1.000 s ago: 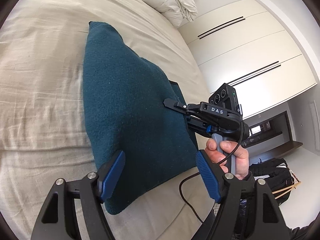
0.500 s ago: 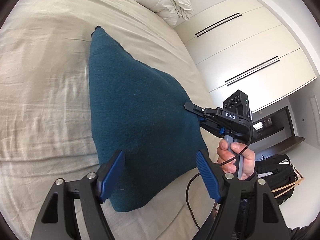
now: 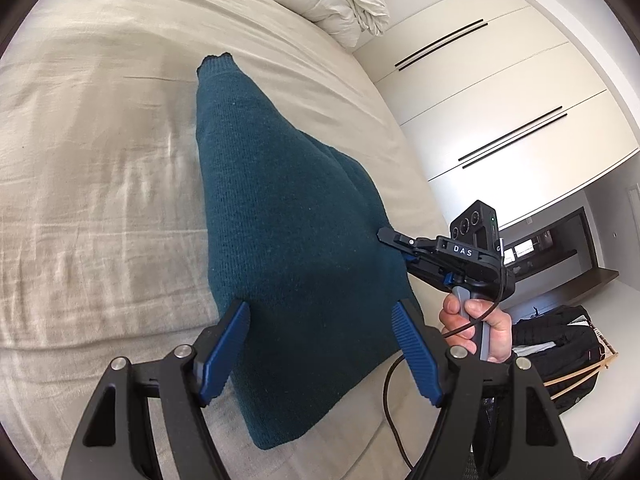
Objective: Fold small clothes
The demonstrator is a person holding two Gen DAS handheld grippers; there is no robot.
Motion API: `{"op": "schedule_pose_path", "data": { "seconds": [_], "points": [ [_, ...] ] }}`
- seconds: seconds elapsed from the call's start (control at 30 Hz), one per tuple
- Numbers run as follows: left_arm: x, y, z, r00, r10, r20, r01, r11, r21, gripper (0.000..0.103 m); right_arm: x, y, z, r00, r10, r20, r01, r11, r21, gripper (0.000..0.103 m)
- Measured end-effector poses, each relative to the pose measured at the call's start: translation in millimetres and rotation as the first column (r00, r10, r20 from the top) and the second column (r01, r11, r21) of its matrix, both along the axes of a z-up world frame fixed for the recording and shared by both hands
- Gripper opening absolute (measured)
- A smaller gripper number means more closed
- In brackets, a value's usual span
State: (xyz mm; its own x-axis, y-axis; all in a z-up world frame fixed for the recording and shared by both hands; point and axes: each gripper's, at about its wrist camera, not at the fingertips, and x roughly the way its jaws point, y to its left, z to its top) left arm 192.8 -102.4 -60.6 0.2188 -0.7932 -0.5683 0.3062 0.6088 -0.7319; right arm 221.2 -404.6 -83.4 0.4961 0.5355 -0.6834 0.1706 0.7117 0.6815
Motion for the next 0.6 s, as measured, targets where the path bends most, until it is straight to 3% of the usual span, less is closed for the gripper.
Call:
{"op": "schedule_pose_path", "data": {
  "seconds": [0.17, 0.23, 0.33, 0.4, 0.47, 0.6],
  "points": [
    [9, -3, 0, 0.999, 0.025, 0.044, -0.026, 0.999, 0.023, 0.078, -12, -24, -28, 1.000, -0.011, -0.018, 0.012, 0.998, 0.061, 0.012],
    [16, -4, -2, 0.998, 0.049, 0.040, -0.051, 0.997, 0.057, 0.080, -19, -23, -23, 1.000, -0.019, 0.016, 0.018, 0.996, 0.085, 0.013],
    [23, 2, -1, 0.995, 0.085, 0.055, -0.088, 0.995, 0.051, 0.080, -34, -29, -7, 0.999, -0.030, 0.042, 0.028, 0.998, 0.051, 0.020],
    [28, 6, -5, 0.993, 0.103, 0.054, -0.106, 0.993, 0.055, 0.082, -43, -40, 6, 0.996, -0.063, 0.057, 0.061, 0.998, 0.026, 0.029],
    [32, 3, -9, 0.993, 0.110, 0.040, -0.113, 0.992, 0.061, 0.082, -51, -53, 19, 0.991, -0.107, 0.083, 0.108, 0.994, -0.006, 0.067],
    [53, -7, -17, 0.996, 0.093, 0.004, -0.093, 0.993, 0.079, 0.082, -50, -56, 18, 0.996, -0.059, 0.065, 0.057, 0.998, 0.039, 0.070]
  ]
}}
